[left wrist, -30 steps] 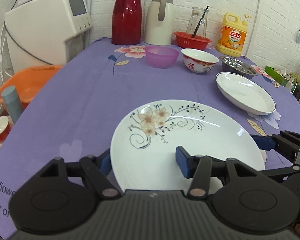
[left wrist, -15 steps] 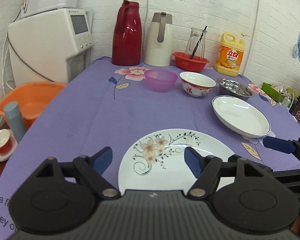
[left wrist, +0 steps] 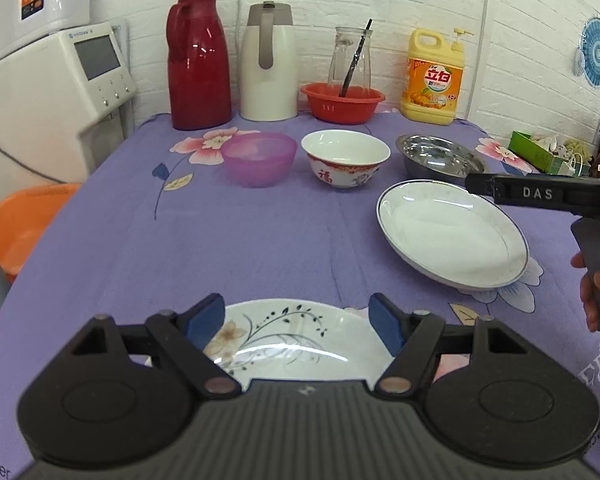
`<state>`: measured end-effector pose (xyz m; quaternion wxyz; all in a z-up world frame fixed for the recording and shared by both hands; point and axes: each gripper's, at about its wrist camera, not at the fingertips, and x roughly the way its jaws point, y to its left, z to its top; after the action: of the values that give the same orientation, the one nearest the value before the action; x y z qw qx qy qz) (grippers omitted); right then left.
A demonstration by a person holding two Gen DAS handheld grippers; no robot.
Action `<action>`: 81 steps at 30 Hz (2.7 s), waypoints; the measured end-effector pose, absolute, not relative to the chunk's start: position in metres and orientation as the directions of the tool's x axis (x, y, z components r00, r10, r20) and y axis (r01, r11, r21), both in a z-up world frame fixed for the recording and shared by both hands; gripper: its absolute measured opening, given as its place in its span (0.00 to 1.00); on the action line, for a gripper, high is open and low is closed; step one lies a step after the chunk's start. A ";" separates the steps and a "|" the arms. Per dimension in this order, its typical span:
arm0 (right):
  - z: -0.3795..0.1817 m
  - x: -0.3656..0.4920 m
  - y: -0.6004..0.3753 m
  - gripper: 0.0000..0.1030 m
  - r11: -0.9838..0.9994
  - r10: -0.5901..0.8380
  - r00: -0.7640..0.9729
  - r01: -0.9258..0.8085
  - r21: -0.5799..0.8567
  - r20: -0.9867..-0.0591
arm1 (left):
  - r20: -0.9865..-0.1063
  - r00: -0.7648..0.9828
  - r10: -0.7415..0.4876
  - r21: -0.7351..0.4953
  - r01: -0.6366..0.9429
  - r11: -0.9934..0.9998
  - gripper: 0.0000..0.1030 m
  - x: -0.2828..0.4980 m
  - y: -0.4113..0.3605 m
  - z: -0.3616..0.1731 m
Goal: Organize plates and bowls
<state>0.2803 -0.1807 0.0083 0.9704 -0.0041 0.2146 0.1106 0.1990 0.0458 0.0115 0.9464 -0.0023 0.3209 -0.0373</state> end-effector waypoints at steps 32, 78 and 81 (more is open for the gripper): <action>-0.042 0.315 -0.194 1.00 0.974 0.210 0.769 -0.215 0.066 -0.604 | -0.753 0.622 -0.215 -0.136 0.173 0.975 0.66 0.361 -0.035 -0.027; -0.011 0.143 -0.044 1.00 0.878 0.433 0.745 -0.475 0.051 -0.508 | -0.649 0.757 -0.075 -0.138 -0.021 0.990 0.58 0.148 0.109 -0.004; -0.016 0.138 -0.035 1.00 0.880 0.411 0.753 -0.474 0.009 -0.513 | -0.636 0.766 -0.097 -0.158 -0.005 0.988 0.59 0.141 0.115 -0.010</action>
<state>0.1381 -0.0355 -0.0161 0.9343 -0.0607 0.2593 0.2369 0.1406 0.1146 -0.0098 0.9366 -0.0751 0.3414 -0.0246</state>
